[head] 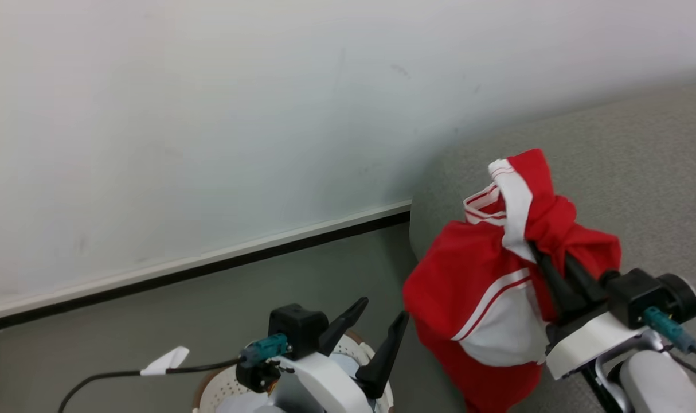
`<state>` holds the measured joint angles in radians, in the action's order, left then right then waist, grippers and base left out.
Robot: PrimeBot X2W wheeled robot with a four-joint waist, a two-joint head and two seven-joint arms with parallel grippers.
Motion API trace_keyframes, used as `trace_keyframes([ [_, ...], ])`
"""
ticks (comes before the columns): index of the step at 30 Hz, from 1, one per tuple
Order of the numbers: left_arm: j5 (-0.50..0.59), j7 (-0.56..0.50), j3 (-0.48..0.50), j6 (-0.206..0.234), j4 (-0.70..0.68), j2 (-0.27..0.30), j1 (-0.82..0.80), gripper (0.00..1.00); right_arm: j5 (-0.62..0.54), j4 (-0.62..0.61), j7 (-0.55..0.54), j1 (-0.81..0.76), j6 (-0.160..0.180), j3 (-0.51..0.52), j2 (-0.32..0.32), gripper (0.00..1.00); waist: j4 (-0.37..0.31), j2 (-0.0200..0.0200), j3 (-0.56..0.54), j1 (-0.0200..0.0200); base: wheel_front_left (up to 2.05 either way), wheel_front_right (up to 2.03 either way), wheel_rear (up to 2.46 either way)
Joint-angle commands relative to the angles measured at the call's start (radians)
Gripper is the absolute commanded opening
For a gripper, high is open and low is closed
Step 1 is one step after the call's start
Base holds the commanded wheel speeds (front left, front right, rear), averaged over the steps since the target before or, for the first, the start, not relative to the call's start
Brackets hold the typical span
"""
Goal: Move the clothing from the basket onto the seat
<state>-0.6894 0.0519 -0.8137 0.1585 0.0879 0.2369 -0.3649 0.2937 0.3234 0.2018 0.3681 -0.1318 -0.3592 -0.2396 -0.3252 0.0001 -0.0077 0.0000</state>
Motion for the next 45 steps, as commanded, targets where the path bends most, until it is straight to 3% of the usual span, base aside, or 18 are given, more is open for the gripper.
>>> trace_keyframes([
  [1,0.011,-0.003,0.001,-0.005,-0.004,0.006,-0.015,1.0,0.008,-0.008,-0.002,0.024,0.002,0.013,-0.01,0.0,0.014,-0.0001,0.017,0.0,0.0,0.0,0.0],
  [10,0.051,-0.018,-0.003,-0.046,-0.058,0.03,-0.131,1.0,0.0,-0.007,-0.013,0.189,0.002,0.147,-0.054,0.0,0.106,-0.0001,0.183,0.0,0.0,0.0,0.0],
  [21,0.124,0.023,0.015,-0.108,-0.124,0.056,-0.299,1.0,-0.044,0.031,-0.126,0.526,0.002,0.295,-0.189,0.0,0.228,-0.0001,0.428,0.0,0.0,0.0,0.0],
  [33,0.16,0.06,0.005,-0.148,-0.156,0.049,-0.386,1.0,-0.126,0.2,-0.191,0.764,0.002,0.596,-0.285,0.0,0.298,-0.0001,0.589,0.0,0.0,0.0,0.0],
  [39,0.16,0.055,0.009,-0.148,-0.158,0.071,-0.384,1.0,-0.223,0.317,-0.178,0.716,0.002,0.758,-0.27,0.0,0.294,-0.0001,0.623,0.0,0.0,0.0,0.0],
  [45,0.149,0.058,0.013,-0.142,-0.153,0.09,-0.364,1.0,-0.331,0.419,-0.168,0.64,0.002,0.933,-0.198,0.0,0.279,-0.0001,0.623,0.0,0.0,0.0,0.0],
])
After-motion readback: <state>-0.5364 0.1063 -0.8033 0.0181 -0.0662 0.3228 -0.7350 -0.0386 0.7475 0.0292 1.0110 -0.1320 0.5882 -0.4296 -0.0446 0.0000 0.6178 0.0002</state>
